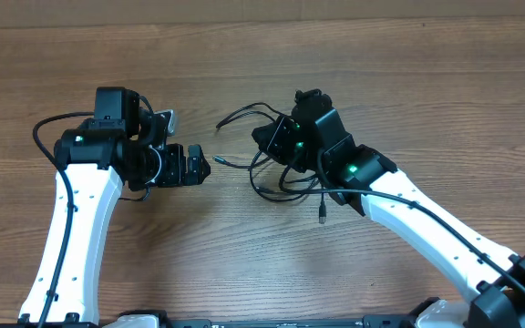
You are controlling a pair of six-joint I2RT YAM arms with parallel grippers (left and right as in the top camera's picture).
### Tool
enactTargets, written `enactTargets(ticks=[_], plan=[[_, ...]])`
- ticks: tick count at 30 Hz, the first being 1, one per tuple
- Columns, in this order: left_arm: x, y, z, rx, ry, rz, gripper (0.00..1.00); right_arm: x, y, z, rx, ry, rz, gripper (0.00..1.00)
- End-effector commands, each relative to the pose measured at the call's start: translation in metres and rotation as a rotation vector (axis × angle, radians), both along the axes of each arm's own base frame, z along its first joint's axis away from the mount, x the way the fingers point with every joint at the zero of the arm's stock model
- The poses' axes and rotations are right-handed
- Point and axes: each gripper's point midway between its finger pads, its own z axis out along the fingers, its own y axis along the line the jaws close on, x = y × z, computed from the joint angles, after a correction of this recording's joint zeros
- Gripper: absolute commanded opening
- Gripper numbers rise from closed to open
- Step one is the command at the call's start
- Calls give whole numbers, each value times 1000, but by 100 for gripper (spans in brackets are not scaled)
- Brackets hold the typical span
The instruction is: Untangle cables
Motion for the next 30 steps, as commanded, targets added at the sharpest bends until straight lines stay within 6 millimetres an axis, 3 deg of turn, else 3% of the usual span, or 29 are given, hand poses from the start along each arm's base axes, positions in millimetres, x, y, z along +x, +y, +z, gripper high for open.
enactTargets(ticks=[1,9,17,22,30], plan=[[-1,-4,6,-20,-17,-6,100,2,2,46,38,-122,33,4],[1,-4,7,-21,-28,-3,100,7,6,88,37,-244,72,4],[4,-11,11,-74,-23,28,100,6,5,89,20,-243,81,4],[8,-20,17,-128,-48,7,100,17,-5,96,33,-268,49,4],[13,-48,37,-262,-176,-188,99,23,-15,100,72,-256,70,4]])
